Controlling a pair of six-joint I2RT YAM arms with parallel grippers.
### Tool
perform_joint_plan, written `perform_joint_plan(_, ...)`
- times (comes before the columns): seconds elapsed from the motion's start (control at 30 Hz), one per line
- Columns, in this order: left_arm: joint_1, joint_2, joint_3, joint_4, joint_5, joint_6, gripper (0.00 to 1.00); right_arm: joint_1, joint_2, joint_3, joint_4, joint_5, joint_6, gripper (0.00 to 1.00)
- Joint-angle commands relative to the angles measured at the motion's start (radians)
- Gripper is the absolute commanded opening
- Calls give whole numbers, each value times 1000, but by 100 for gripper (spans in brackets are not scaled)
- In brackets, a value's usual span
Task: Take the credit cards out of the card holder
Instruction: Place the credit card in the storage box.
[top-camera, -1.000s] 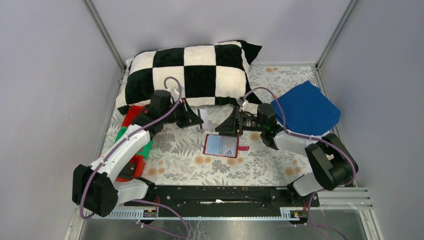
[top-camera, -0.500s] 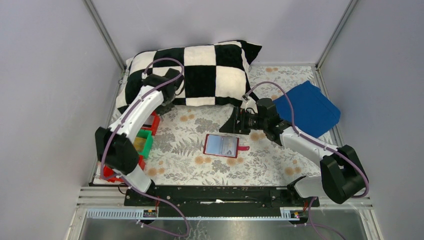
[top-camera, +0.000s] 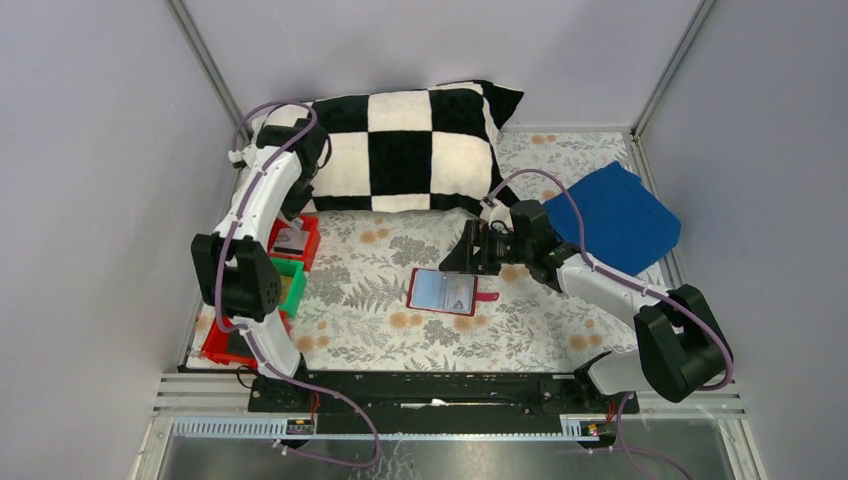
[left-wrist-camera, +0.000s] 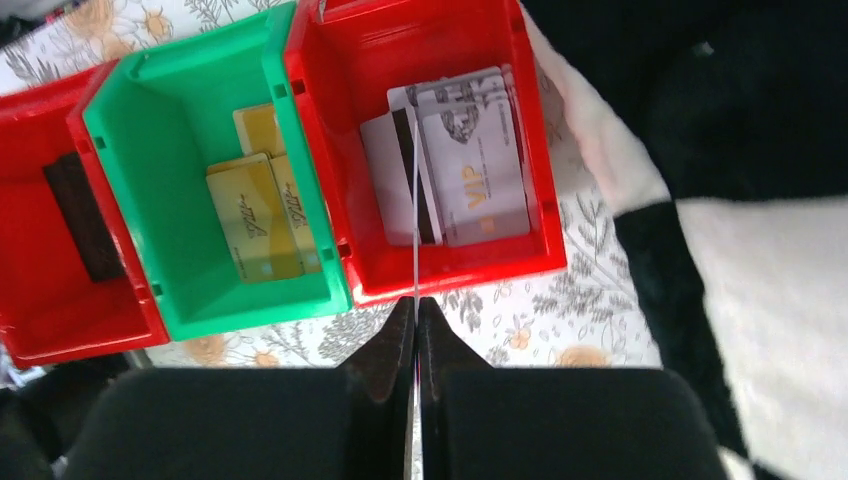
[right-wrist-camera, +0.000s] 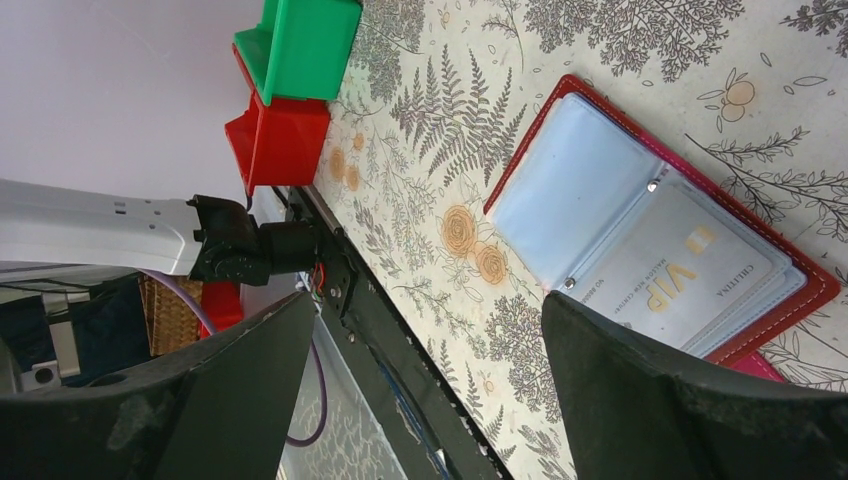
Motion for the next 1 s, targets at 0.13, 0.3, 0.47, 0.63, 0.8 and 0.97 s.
perform_joint_plan(0.13, 112, 140, 37, -18, 147, -154, 0, -4, -8, -25, 25, -24, -15, 91)
perform_joint_plan(0.3, 159, 211, 31, -16, 205, -137, 0, -5, -19, -33, 13, -12, -22, 91)
perform_joint_plan(0.47, 207, 215, -5, 7, 231, -120, 0, -4, -4, -36, 19, -12, -23, 91)
perform_joint_plan(0.63, 214, 202, -41, 28, 235, -115, 20, -5, 11, -31, 26, -19, -24, 91)
perform_joint_plan(0.8, 214, 139, -93, 123, 261, -68, 59, -5, 5, -37, 22, -19, -28, 91)
perform_joint_plan(0.97, 205, 7, -100, 207, 263, 14, 63, -5, 8, -43, 34, -14, -18, 91)
